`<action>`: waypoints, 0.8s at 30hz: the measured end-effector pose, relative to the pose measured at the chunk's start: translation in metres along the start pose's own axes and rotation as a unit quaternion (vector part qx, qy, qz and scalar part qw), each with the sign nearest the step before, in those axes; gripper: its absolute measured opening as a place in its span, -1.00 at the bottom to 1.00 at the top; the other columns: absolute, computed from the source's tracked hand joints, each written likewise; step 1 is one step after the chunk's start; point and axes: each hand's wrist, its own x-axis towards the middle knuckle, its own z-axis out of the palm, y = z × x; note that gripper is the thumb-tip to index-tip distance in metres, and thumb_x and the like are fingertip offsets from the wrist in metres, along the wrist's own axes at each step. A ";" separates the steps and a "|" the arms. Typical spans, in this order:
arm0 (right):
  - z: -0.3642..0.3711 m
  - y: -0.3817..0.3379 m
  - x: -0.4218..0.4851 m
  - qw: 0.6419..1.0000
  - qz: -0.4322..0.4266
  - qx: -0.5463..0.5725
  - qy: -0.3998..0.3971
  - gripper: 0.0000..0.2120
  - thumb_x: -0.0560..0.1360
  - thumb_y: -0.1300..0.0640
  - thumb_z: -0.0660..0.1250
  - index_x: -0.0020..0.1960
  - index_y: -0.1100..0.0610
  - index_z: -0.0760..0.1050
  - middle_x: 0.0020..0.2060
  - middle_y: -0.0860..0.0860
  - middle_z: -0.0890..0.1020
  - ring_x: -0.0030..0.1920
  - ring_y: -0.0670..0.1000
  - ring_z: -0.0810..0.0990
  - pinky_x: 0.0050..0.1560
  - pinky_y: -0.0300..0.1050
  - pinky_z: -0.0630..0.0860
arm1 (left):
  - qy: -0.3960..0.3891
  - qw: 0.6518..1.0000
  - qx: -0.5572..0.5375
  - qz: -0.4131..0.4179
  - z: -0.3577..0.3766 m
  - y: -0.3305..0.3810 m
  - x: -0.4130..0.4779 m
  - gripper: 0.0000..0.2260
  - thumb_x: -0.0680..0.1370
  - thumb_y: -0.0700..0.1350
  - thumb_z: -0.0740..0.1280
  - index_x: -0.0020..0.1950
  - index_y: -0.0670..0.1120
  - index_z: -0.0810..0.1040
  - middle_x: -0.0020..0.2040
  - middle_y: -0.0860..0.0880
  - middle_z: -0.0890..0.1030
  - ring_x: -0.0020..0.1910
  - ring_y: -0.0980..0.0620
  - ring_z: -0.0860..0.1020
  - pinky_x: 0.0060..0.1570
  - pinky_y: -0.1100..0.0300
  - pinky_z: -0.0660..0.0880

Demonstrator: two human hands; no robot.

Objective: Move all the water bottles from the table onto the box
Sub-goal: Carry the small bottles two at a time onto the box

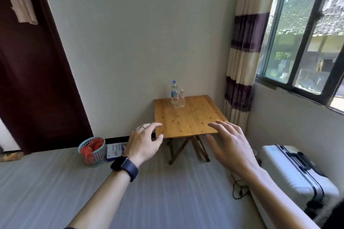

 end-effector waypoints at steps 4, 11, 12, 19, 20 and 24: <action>0.041 0.036 0.078 1.000 0.027 -0.004 0.004 -0.58 0.54 -0.20 0.30 0.37 -0.14 0.50 0.35 -0.09 0.53 0.43 0.02 0.35 0.42 0.01 0.36 | -0.013 1.000 -0.001 0.002 0.031 -0.023 0.105 -0.67 0.57 0.04 0.34 0.33 0.11 0.52 0.30 0.02 0.56 0.31 -0.03 0.46 0.32 0.03 0.37; 0.111 0.114 0.198 0.999 0.054 -0.001 0.007 -0.56 0.55 -0.20 0.29 0.39 -0.14 0.47 0.35 -0.12 0.53 0.43 -0.02 0.33 0.38 -0.04 0.35 | -0.044 0.999 -0.009 0.008 0.103 -0.050 0.254 -0.65 0.56 0.04 0.36 0.35 0.11 0.50 0.34 0.04 0.53 0.35 -0.01 0.44 0.34 0.04 0.36; 0.125 0.125 0.216 0.998 0.056 0.002 0.004 -0.56 0.55 -0.20 0.29 0.40 -0.14 0.46 0.35 -0.12 0.52 0.43 -0.02 0.32 0.38 -0.03 0.35 | -0.047 0.999 -0.011 0.007 0.115 -0.055 0.273 -0.65 0.56 0.04 0.36 0.36 0.12 0.49 0.35 0.04 0.52 0.35 -0.01 0.44 0.34 0.04 0.36; 0.226 0.197 0.326 0.996 0.060 0.044 -0.046 -0.56 0.55 -0.20 0.30 0.40 -0.14 0.46 0.35 -0.11 0.53 0.44 0.02 0.34 0.38 -0.04 0.35 | -0.078 0.996 -0.017 -0.043 0.190 -0.095 0.389 -0.64 0.57 0.04 0.35 0.37 0.12 0.47 0.36 0.01 0.51 0.37 -0.01 0.42 0.33 0.11 0.37; 0.241 0.205 0.341 0.996 0.058 0.046 -0.055 -0.56 0.55 -0.20 0.30 0.40 -0.14 0.46 0.34 -0.11 0.54 0.44 0.02 0.34 0.38 -0.05 0.35 | -0.080 0.995 -0.019 -0.052 0.199 -0.102 0.403 -0.64 0.57 0.04 0.35 0.37 0.13 0.47 0.36 0.02 0.51 0.37 -0.01 0.42 0.32 0.12 0.38; 0.301 0.231 0.396 0.992 0.057 0.050 -0.106 -0.56 0.56 -0.18 0.30 0.41 -0.12 0.45 0.35 -0.11 0.53 0.42 0.03 0.34 0.32 -0.18 0.26 | -0.086 0.992 -0.021 -0.093 0.234 -0.135 0.452 -0.66 0.57 0.08 0.33 0.36 0.18 0.46 0.36 0.06 0.50 0.36 0.01 0.42 0.27 0.11 0.41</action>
